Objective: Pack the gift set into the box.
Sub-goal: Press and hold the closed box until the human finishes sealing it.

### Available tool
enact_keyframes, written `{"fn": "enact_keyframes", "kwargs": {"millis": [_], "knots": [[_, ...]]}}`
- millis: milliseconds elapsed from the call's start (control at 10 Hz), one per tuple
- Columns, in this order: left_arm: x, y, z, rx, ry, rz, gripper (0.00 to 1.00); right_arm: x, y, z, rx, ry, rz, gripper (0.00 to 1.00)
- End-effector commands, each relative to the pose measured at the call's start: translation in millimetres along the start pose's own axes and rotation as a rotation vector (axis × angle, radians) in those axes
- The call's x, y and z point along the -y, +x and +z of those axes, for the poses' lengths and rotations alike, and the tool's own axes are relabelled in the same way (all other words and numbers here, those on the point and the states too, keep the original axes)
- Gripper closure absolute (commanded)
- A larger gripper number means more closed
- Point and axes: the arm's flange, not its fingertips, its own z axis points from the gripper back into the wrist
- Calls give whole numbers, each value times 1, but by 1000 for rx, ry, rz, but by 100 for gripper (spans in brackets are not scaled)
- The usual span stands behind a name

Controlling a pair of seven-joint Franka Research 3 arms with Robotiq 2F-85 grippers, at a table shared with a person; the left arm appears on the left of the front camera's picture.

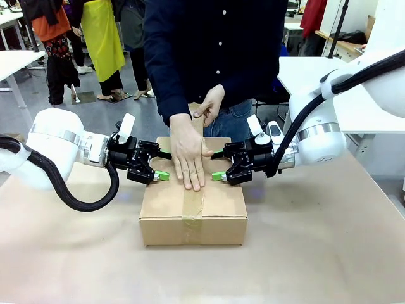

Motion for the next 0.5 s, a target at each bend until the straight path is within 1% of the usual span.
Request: {"fn": "enact_keyframes", "kwargs": {"millis": [0, 400], "knots": [[1, -2, 0, 7, -4, -23, 0, -1, -2, -1, 6, -11, 13, 0], [1, -2, 0, 7, -4, -23, 0, -1, -2, -1, 6, -11, 13, 0]]}}
